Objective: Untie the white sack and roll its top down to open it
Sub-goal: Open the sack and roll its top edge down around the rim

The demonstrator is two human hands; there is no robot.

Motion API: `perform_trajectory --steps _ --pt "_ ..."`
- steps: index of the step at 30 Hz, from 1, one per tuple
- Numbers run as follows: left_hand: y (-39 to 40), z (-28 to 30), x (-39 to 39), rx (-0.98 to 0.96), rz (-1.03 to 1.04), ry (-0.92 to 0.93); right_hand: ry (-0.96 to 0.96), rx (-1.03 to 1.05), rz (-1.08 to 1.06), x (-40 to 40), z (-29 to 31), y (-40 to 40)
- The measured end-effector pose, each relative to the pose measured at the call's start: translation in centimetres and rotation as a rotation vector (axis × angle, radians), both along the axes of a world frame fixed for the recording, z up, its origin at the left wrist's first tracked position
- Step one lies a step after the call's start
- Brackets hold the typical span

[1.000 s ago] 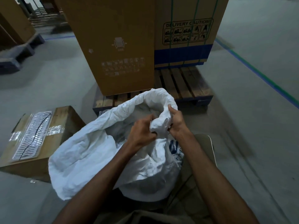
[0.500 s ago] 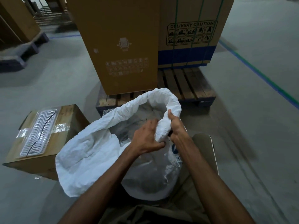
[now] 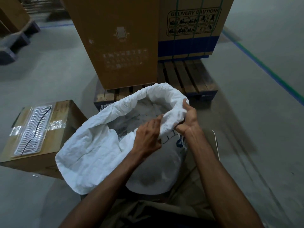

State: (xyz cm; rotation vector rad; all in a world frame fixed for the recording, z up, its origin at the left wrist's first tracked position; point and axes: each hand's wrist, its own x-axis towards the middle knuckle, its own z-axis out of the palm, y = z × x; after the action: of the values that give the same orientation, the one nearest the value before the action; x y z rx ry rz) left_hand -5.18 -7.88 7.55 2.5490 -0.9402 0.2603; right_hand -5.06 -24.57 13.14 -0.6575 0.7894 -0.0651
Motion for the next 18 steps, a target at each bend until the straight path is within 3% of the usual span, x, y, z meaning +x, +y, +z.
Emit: perform_trajectory --steps 2,7,12,18 --pt "0.7 0.7 2.0 -0.003 -0.007 -0.02 -0.131 -0.045 0.011 -0.5 0.3 0.3" --pt "2.3 3.0 5.7 0.088 -0.099 -0.123 0.164 -0.33 0.098 -2.1 -0.8 4.8" --pt "2.5 2.5 5.2 0.128 -0.161 -0.13 0.035 -0.127 0.031 -1.5 -0.8 7.1" --pt "4.2 1.0 2.0 -0.118 0.0 0.02 -0.057 0.125 0.021 -0.6 0.1 7.5"
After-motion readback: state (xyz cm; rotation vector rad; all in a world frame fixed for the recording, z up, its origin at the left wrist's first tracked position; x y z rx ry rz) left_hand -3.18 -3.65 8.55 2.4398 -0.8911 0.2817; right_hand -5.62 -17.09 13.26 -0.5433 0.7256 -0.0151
